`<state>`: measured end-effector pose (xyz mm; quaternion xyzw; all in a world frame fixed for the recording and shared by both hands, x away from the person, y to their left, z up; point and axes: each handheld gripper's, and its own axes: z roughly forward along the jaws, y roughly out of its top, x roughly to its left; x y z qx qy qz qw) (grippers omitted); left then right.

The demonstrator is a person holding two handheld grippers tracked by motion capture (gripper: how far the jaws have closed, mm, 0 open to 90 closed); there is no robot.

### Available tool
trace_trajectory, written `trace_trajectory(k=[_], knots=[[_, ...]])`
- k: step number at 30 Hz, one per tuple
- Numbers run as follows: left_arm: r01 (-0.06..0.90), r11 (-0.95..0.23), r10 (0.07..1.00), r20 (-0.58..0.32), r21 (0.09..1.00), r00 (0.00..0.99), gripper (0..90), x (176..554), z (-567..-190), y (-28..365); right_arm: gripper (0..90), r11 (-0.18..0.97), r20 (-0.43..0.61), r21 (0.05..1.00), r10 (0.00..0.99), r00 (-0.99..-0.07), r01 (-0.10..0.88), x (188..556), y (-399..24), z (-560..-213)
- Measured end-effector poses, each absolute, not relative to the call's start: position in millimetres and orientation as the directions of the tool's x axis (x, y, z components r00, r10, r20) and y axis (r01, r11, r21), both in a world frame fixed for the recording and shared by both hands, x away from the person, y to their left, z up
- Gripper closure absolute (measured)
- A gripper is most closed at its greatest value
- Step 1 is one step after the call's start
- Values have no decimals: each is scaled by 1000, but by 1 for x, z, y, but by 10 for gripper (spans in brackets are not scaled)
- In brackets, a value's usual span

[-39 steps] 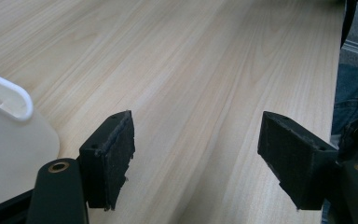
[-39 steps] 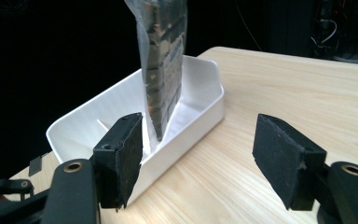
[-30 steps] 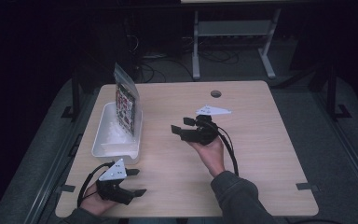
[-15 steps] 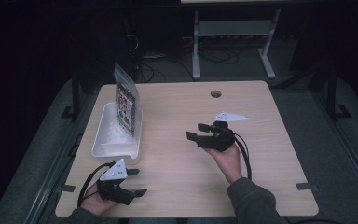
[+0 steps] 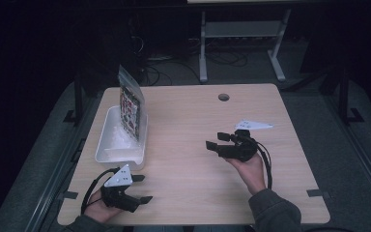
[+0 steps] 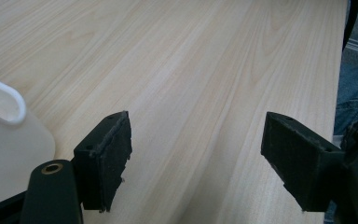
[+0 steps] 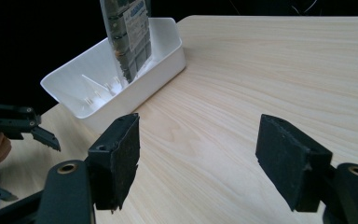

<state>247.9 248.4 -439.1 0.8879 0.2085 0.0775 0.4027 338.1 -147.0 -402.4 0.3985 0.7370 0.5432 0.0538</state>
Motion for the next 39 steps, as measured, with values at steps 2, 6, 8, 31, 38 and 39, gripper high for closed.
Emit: trace_trajectory(k=[2,6,8,31,38,39], knots=[[306,-589,432,-29,748,902,238,248,-439,248,293,95,351,843,649,-675,529,337,-151,-402],[306,-587,432,-30,749,901,238,248,-439,248,286,111,347,838,649,-677,535,333,-160,-401],[305,-588,431,-30,749,902,238,248,-439,248,287,106,347,840,651,-676,533,331,-166,-401],[305,-590,429,-30,747,903,237,248,-439,246,279,124,376,805,648,-662,580,296,-209,-428],[303,-593,425,-30,746,905,236,248,-439,246,272,128,363,815,647,-670,565,280,-214,-440],[300,-595,422,-28,746,906,236,247,-439,246,271,137,345,823,652,-676,552,272,-215,-442]])
